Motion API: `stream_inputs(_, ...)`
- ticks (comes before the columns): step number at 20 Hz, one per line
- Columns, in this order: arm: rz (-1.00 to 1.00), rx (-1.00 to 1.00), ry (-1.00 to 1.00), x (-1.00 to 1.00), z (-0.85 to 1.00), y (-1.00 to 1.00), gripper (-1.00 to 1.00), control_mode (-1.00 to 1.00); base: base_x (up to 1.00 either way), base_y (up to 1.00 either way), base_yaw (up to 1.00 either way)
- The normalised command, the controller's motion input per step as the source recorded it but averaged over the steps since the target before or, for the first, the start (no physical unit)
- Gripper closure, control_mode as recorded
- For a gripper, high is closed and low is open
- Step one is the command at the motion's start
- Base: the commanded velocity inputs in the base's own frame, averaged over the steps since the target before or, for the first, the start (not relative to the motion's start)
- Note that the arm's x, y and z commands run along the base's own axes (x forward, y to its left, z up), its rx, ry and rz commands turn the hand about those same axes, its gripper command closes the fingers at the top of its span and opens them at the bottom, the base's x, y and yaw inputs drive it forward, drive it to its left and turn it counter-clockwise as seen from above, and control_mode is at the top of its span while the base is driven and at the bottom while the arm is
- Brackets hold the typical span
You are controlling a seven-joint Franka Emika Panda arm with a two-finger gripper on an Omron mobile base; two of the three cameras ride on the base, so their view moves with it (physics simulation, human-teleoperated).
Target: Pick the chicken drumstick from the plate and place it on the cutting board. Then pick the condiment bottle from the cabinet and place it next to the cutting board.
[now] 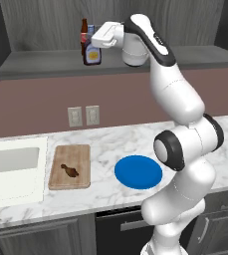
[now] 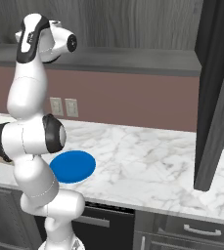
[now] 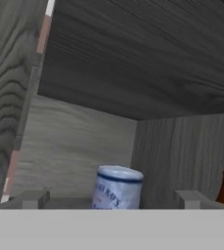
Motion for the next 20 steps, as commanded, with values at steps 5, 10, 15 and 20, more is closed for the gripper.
stream_inputs(5,0.00,0.00,0.01,0.07,0.00,0.00,-1.00,-1.00,0.00,0.00,0.00)
stream_inputs(10,0.00,0.00,0.02,0.00,0.00,0.00,1.00,-1.00,0.00,0.00,0.00)
stream_inputs(15,0.00,0.00,0.03,0.02,0.00,0.00,1.00,-1.00,0.00,0.00,0.00)
stream_inputs(20,0.00,0.00,0.01,0.00,0.00,0.00,1.00,-1.00,0.00,0.00,0.00)
